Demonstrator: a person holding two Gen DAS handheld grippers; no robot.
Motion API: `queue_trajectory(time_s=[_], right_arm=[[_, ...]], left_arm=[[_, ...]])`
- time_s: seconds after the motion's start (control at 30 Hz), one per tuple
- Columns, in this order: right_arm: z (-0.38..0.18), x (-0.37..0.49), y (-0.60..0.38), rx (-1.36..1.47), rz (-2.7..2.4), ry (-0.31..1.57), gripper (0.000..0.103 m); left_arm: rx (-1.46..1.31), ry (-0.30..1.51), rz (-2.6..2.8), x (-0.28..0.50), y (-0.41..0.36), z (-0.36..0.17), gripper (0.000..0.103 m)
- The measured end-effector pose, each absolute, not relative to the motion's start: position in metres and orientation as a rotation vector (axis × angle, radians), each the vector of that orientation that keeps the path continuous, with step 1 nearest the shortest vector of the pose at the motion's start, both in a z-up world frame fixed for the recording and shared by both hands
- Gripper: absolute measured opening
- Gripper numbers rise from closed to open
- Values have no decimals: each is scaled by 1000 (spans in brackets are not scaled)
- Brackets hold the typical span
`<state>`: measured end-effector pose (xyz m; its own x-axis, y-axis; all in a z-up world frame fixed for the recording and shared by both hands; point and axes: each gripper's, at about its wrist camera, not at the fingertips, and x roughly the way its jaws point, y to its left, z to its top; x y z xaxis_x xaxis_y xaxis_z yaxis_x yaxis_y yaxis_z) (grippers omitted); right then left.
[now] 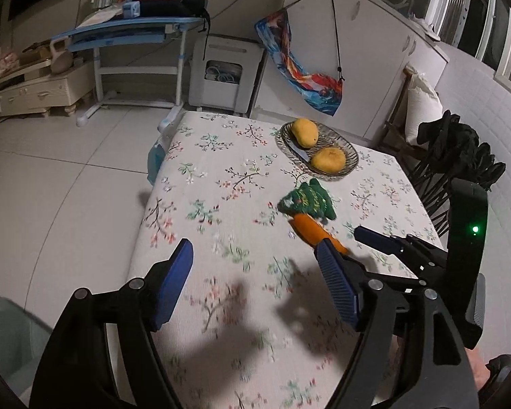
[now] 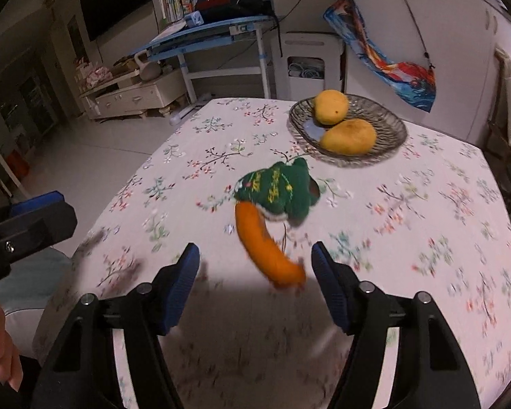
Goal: Collect trash
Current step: 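Grasp the green plush toy with the left tool while the right tool grasps the orange carrot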
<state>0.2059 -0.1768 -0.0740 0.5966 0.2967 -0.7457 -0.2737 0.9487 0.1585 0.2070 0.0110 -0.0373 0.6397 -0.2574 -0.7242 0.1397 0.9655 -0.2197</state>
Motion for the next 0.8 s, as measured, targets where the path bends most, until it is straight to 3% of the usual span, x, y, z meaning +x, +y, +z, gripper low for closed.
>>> queue_trajectory(time_s=[0.23, 0.27, 0.3, 0.4, 0.8], right_arm=[[-93, 229, -177, 3, 335, 933, 51], [-93, 229, -176, -16, 336, 924, 46], [-92, 228, -176, -31, 342, 923, 34], [-90, 224, -181, -48, 355, 940, 19], [-85, 194, -253, 40, 316, 1066, 18]], left_arm=[[-137, 886, -250, 249, 1, -55, 74], [-137, 889, -257, 251, 0, -56, 74], [-129, 887, -269, 257, -3, -58, 74], [-103, 883, -295, 265, -13, -61, 74], [27, 953, -393, 301, -93, -95, 75]])
